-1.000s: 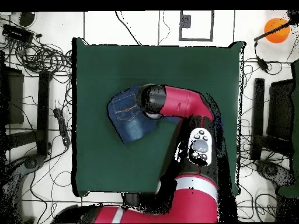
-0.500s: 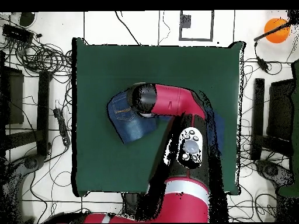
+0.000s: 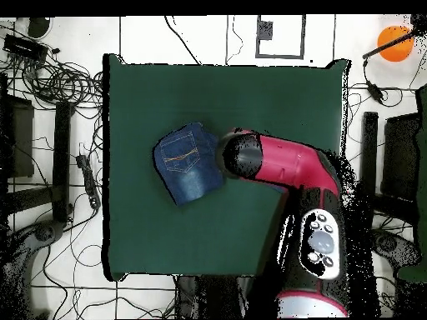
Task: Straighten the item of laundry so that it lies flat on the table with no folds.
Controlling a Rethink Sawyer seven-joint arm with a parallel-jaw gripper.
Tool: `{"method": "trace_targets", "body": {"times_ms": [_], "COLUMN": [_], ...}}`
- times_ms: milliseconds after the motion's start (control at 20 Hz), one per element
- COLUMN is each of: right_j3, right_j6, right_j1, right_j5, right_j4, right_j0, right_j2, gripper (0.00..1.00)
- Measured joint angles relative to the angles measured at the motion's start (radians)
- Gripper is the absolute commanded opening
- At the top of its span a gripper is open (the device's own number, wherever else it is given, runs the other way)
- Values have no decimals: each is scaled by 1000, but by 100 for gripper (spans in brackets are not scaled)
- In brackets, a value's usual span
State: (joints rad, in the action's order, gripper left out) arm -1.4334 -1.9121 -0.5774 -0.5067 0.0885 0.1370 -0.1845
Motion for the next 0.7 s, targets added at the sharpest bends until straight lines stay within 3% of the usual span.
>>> {"method": "trace_targets", "body": {"times_ms": [350,700], "right_j3": [-30,-32], "right_j6": [0,0], "right_j1": [-79,-97], "right_j5": [23,23], "right_j4": [84,91], "right_j0": [32,57], "right_j2": [-2,-2], "gripper": [100,100]}}
